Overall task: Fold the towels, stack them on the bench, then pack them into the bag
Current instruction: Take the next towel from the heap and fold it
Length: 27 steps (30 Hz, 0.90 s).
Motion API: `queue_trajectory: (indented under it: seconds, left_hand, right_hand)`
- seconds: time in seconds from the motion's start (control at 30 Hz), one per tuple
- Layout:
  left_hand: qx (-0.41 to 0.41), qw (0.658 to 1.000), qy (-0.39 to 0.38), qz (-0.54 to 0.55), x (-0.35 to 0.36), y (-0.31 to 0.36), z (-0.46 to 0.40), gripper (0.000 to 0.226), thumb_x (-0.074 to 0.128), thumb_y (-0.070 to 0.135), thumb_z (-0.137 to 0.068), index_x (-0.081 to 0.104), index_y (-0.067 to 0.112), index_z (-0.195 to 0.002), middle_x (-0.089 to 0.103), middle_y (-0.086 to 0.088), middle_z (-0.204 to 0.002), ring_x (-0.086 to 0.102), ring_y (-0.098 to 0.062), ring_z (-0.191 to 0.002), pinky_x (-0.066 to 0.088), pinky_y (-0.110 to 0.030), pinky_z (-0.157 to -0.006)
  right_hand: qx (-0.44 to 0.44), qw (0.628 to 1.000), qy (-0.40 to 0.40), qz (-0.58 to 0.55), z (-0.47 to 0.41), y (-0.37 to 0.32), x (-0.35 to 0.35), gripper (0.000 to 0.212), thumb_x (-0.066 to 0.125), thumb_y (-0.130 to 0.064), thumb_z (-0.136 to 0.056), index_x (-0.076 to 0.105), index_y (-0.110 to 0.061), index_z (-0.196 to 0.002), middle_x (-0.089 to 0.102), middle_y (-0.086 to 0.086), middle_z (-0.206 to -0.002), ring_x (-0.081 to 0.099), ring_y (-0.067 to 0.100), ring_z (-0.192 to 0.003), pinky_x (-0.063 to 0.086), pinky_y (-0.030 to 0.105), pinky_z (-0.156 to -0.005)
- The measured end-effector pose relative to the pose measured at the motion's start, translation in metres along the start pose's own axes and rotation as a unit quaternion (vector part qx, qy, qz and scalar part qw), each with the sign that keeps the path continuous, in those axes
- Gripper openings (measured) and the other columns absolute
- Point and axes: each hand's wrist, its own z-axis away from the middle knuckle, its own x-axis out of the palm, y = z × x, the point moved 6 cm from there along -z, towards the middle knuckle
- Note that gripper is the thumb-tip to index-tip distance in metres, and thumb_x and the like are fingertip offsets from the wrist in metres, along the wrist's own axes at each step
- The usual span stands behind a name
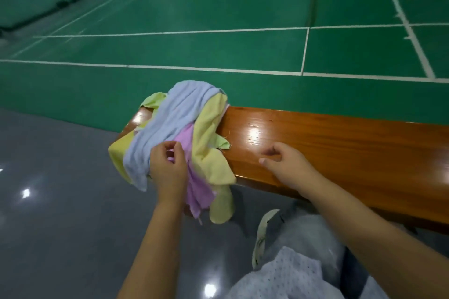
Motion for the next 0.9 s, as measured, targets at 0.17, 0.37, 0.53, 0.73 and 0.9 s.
queue_trajectory:
  seconds: [0.17,0.37,0.53,0.73,0.9]
  left_hand:
    - [-0.012,0.983,-0.055,-0.175,-0.004,-0.047,-0.063,0.038,0.061,0.02,-0.089,0.06,-0.003,-0.12,0.057,-0.019,-0.126,0.051,-0.032,-0.119,0.04,-0.037,-0.099]
    - [-0.131,0.981,-0.113,-0.087,0.002,-0.076,-0.079,0.016,0.064,0.025,-0.088,0.061,0.009,-0.088,0.062,-0.008,-0.087,0.059,-0.028,-0.089,0.042,-0.034,-0.074]
    - [-0.08,0.99,-0.091,0.066,-0.019,-0.037,-0.089,0.019,0.063,0.016,-0.09,0.054,0.019,-0.074,0.053,0.003,-0.073,0.047,-0.011,-0.069,0.041,-0.025,-0.066]
    - [0.031,0.965,-0.15,0.214,-0.011,0.071,-0.096,0.014,0.058,0.015,-0.095,0.054,0.019,-0.082,0.055,0.001,-0.081,0.051,-0.015,-0.077,0.047,-0.031,-0.073]
    - [0.059,0.89,-0.305,0.334,0.028,0.171,-0.066,0.01,0.056,0.014,-0.094,0.053,0.014,-0.084,0.057,0.003,-0.078,0.053,-0.01,-0.072,0.048,-0.025,-0.071]
  right_hand:
    - [0.002,1.0,-0.015,0.006,-0.01,-0.008,0.016,0.012,0.061,-0.028,-0.09,0.058,-0.027,-0.101,0.06,-0.006,-0.107,0.055,0.012,-0.094,0.042,0.024,-0.064]
    - [0.008,1.0,-0.022,-0.007,-0.011,-0.009,0.023,0.013,0.061,-0.027,-0.09,0.058,-0.027,-0.103,0.059,-0.006,-0.11,0.056,0.014,-0.101,0.049,0.028,-0.078]
    - [0.016,1.0,-0.001,-0.022,-0.012,-0.001,0.016,0.014,0.06,-0.024,-0.091,0.059,-0.024,-0.105,0.06,-0.005,-0.11,0.056,0.012,-0.1,0.049,0.029,-0.081]
    - [-0.03,0.997,0.02,-0.069,-0.012,-0.018,-0.001,0.03,0.062,-0.029,-0.09,0.055,-0.024,-0.119,0.056,-0.008,-0.114,0.057,0.01,-0.097,0.053,0.027,-0.075]
    - [-0.135,0.977,0.053,-0.156,-0.016,-0.054,-0.042,0.051,0.062,-0.022,-0.09,0.042,-0.026,-0.137,0.045,-0.006,-0.128,0.053,-0.004,-0.087,0.047,0.01,-0.062]
